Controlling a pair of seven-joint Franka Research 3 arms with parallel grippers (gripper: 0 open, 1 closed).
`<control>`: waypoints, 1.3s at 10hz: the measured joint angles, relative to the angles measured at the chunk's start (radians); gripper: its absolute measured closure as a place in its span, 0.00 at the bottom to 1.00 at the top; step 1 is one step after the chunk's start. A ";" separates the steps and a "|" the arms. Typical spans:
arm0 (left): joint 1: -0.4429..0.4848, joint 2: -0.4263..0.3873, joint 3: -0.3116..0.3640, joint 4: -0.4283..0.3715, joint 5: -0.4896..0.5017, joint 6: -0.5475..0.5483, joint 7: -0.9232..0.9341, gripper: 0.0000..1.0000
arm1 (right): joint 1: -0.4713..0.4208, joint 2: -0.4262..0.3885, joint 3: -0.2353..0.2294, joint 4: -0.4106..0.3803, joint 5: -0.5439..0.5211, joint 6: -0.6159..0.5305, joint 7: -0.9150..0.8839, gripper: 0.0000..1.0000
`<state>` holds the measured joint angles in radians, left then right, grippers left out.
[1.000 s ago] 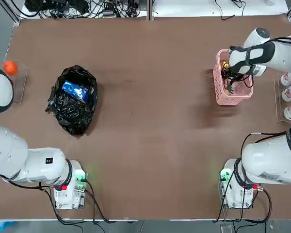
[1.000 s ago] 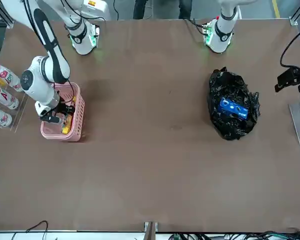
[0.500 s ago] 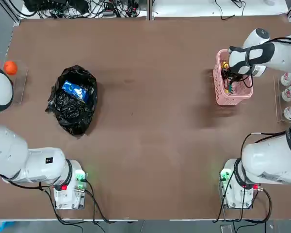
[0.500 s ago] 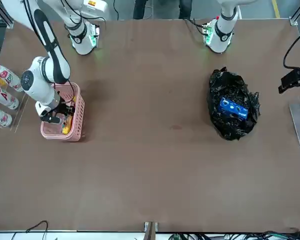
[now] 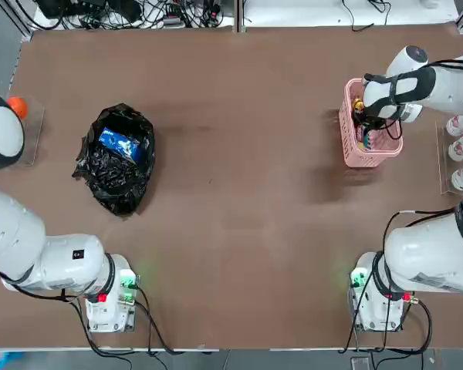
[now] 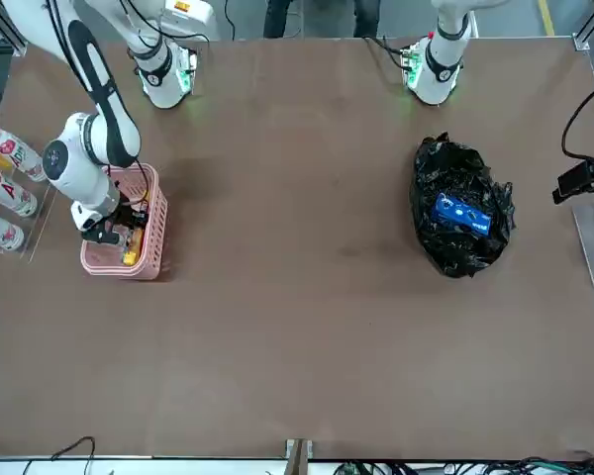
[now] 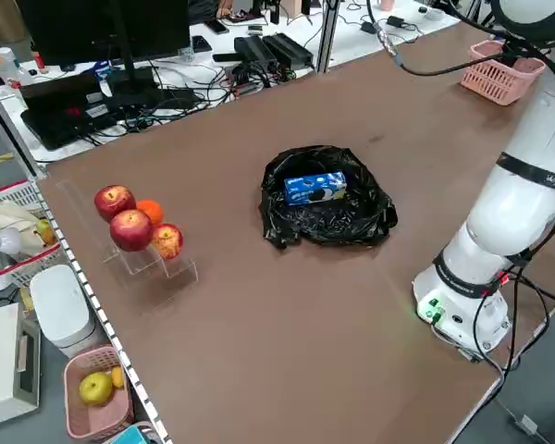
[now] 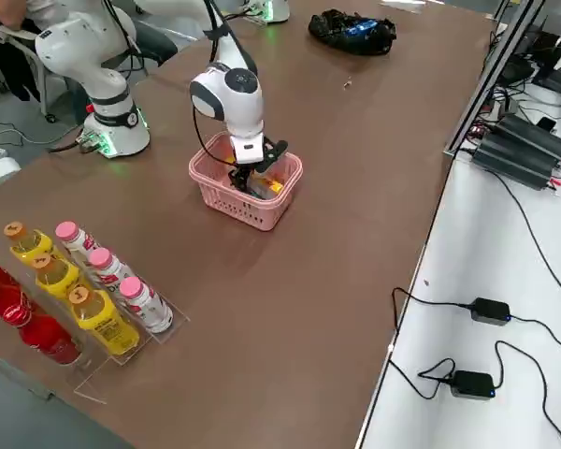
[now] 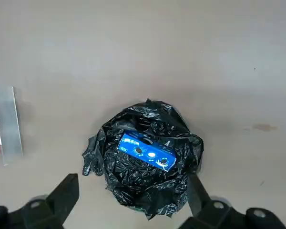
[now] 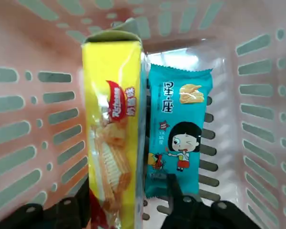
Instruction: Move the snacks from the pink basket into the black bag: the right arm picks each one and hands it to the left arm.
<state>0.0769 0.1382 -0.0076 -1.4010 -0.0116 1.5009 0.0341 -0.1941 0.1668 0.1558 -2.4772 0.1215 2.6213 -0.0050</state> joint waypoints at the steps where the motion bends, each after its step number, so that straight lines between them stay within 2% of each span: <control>1: -0.001 -0.003 -0.003 0.008 0.000 0.000 -0.005 0.00 | 0.001 0.000 0.000 0.000 0.000 0.000 0.000 0.39; 3: -0.001 -0.017 -0.005 0.015 0.000 0.002 -0.006 0.00 | 0.002 0.000 0.001 0.000 0.000 0.000 0.000 0.43; 9: 0.003 -0.016 -0.003 0.011 -0.015 0.036 -0.007 0.00 | 0.002 0.000 0.003 0.000 0.003 0.000 0.000 0.72; 13: 0.003 -0.010 -0.003 0.011 -0.019 0.042 -0.016 0.00 | 0.003 0.000 0.003 0.001 0.004 -0.004 0.000 0.76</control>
<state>0.0797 0.1278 -0.0105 -1.3900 -0.0311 1.5424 0.0180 -0.1915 0.1667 0.1589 -2.4761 0.1253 2.6171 -0.0050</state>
